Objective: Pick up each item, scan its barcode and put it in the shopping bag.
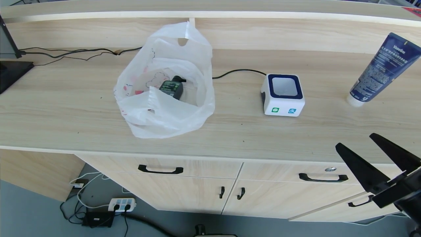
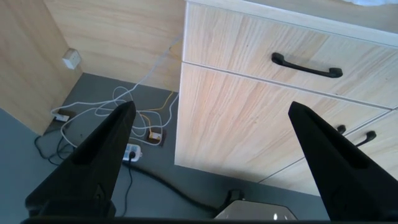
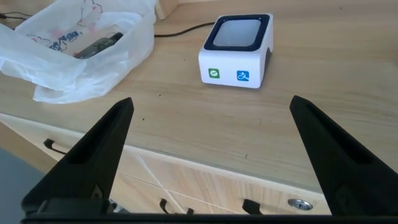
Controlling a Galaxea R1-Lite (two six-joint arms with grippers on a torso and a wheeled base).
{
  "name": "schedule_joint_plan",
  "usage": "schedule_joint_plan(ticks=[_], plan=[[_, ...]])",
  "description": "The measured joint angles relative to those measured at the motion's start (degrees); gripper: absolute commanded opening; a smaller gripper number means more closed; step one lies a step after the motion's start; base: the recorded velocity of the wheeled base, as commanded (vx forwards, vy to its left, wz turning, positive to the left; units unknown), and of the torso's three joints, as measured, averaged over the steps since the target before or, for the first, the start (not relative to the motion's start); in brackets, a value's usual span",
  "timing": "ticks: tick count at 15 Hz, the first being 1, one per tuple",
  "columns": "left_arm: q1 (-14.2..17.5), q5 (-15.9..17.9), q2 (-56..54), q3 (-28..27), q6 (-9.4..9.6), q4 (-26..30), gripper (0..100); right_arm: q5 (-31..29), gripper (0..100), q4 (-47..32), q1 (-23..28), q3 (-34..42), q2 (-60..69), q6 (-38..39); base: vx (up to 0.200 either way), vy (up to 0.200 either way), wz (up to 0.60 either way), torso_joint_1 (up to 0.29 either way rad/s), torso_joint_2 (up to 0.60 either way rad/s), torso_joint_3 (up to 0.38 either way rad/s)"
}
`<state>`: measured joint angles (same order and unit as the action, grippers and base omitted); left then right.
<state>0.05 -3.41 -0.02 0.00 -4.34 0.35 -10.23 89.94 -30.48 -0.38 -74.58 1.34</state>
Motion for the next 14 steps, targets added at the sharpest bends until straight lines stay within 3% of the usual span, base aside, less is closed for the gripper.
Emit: schedule_joint_plan(ticks=[2, 6, 7, 11, 14], plan=[[0.0, 0.0, 0.0, 0.0, 0.00, 0.0, 100, 2.0, 100, 0.0, 3.9, -1.1, -0.6, 0.6, 0.000, -0.200, 0.00, -0.007, 0.00, 0.005], [0.0, 0.0, 0.0, 0.0, 0.02, 0.0, 100, 17.7, 100, 0.0, 18.5, -6.0, -3.0, 1.0, 0.000, -0.200, 0.00, 0.011, 0.00, 0.001], [0.0, 0.0, 0.0, 0.0, 0.00, 0.0, 100, 19.0, 100, 0.0, 20.4, -7.3, -3.8, 0.9, 0.000, -0.200, 0.00, -0.012, 0.00, 0.002], [0.0, 0.0, 0.0, 0.0, -0.01, 0.0, 100, 19.4, 100, 0.0, 22.5, -9.5, -6.9, 0.9, 0.000, -0.200, 0.00, 0.002, 0.00, 0.001], [0.1, 0.0, 0.0, 0.0, -0.01, -0.1, 100, 19.3, 100, 0.0, 23.1, -12.1, -10.2, 1.0, 0.000, 0.000, 0.00, 0.000, 0.00, 0.000]])
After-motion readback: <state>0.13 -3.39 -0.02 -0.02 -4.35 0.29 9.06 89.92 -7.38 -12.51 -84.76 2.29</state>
